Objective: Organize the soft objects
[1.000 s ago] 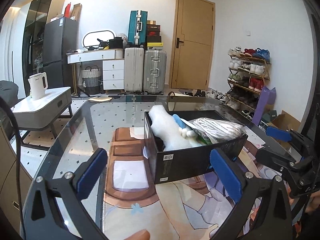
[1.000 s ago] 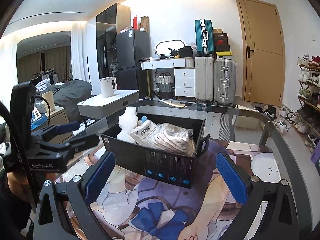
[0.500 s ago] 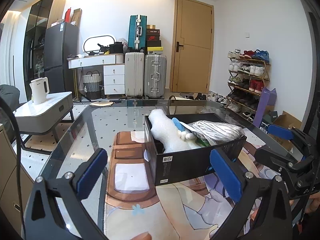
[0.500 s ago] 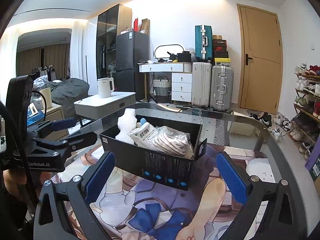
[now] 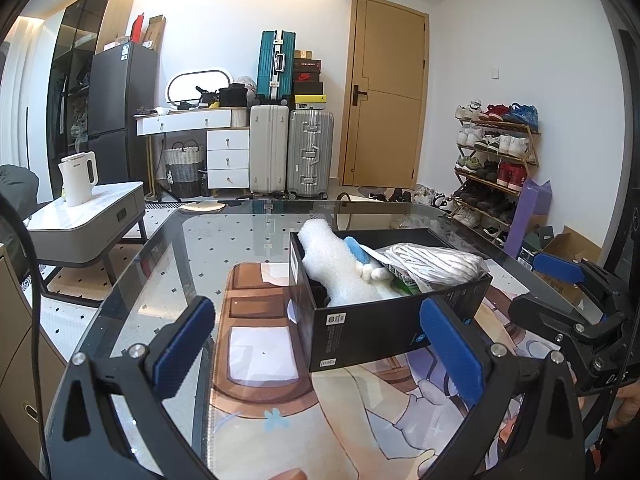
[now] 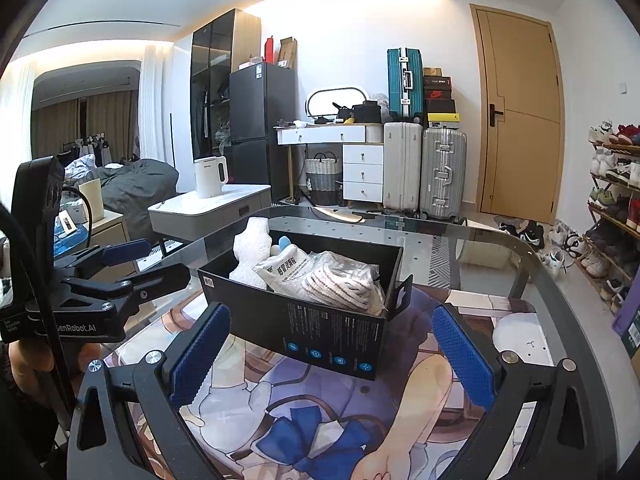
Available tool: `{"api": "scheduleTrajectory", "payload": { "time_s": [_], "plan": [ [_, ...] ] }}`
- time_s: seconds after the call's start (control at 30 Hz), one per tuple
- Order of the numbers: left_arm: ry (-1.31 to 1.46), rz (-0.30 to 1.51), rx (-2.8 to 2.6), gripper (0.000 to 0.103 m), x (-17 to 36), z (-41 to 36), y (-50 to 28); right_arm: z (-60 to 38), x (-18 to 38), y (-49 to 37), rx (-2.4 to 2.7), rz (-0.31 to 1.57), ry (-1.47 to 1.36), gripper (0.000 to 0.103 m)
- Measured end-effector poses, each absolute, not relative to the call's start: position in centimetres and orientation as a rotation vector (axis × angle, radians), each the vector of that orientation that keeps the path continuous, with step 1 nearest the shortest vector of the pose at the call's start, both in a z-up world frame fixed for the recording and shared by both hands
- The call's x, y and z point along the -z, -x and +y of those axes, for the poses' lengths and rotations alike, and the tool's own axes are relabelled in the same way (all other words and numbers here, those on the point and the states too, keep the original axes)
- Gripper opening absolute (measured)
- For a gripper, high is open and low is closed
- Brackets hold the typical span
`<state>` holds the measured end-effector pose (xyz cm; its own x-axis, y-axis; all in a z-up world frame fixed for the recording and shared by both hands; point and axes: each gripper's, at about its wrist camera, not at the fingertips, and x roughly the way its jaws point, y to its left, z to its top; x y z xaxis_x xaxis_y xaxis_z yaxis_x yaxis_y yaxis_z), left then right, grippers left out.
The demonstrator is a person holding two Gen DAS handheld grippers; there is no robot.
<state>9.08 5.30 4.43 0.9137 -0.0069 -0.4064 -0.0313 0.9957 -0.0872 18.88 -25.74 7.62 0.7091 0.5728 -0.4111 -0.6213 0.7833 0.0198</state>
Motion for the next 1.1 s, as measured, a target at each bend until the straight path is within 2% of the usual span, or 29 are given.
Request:
{"api": "scheduleTrajectory", "payload": {
  "time_s": [1.1],
  "plan": [
    [0.108,0.418,-0.015,0.103,-4.43,5.28,-9.07,-25.42,-7.53,-18.87,-0.668,0.404,0.136,0.103]
  ]
}}
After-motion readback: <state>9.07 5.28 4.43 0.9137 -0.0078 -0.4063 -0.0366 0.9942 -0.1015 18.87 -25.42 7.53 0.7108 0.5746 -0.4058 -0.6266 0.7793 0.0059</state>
